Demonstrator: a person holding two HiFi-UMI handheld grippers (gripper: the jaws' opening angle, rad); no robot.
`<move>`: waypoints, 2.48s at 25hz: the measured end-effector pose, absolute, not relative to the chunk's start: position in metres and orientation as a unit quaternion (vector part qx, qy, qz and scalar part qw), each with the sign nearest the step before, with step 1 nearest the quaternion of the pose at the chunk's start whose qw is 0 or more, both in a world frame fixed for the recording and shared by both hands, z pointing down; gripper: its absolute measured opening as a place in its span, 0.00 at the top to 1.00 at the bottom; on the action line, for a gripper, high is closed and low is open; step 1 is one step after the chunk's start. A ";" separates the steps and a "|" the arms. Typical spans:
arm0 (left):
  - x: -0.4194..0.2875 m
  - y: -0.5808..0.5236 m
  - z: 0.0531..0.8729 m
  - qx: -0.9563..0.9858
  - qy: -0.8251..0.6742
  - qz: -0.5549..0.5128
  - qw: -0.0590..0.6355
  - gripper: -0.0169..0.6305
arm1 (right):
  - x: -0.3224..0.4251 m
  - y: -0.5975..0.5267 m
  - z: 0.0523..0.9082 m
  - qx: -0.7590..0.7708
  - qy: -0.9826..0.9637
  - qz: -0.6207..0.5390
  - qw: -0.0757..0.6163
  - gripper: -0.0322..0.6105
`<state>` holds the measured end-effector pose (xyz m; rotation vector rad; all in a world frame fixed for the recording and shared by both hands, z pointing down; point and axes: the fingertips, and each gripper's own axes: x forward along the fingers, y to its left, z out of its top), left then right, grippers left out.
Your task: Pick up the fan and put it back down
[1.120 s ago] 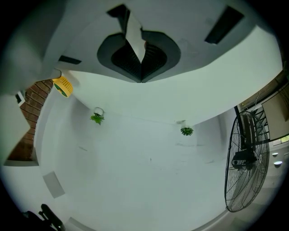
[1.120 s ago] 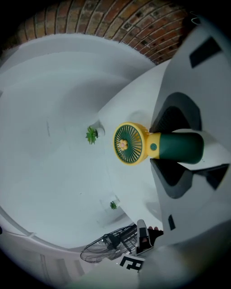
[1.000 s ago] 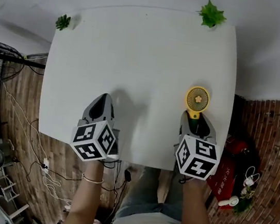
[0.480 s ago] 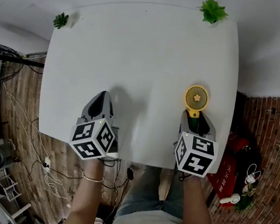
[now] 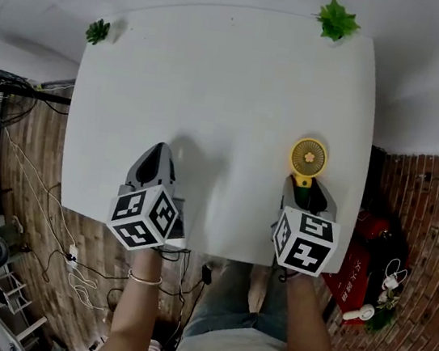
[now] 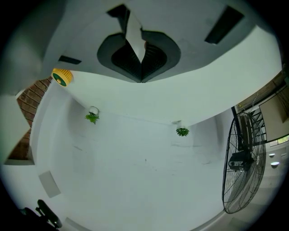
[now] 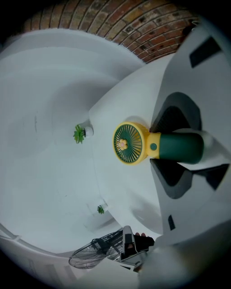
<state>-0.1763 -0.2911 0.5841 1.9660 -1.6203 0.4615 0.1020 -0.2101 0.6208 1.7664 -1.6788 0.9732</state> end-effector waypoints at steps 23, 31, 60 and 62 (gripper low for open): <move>-0.176 -0.294 0.576 0.722 -0.613 0.158 0.280 0.96 | 0.102 -0.215 0.612 0.632 -0.635 0.357 0.264 0.57; -0.169 -0.290 0.556 0.716 -0.628 0.136 0.274 0.96 | 0.105 -0.218 0.583 0.618 -0.665 0.330 0.257 0.57; -0.142 -0.287 0.321 0.715 -0.690 -0.026 0.110 0.96 | 0.363 -0.269 0.255 0.764 -0.645 0.008 0.008 0.95; -0.139 -0.292 0.302 0.715 -0.691 -0.040 0.096 0.96 | 0.371 -0.267 0.236 0.761 -0.648 -0.016 -0.007 0.95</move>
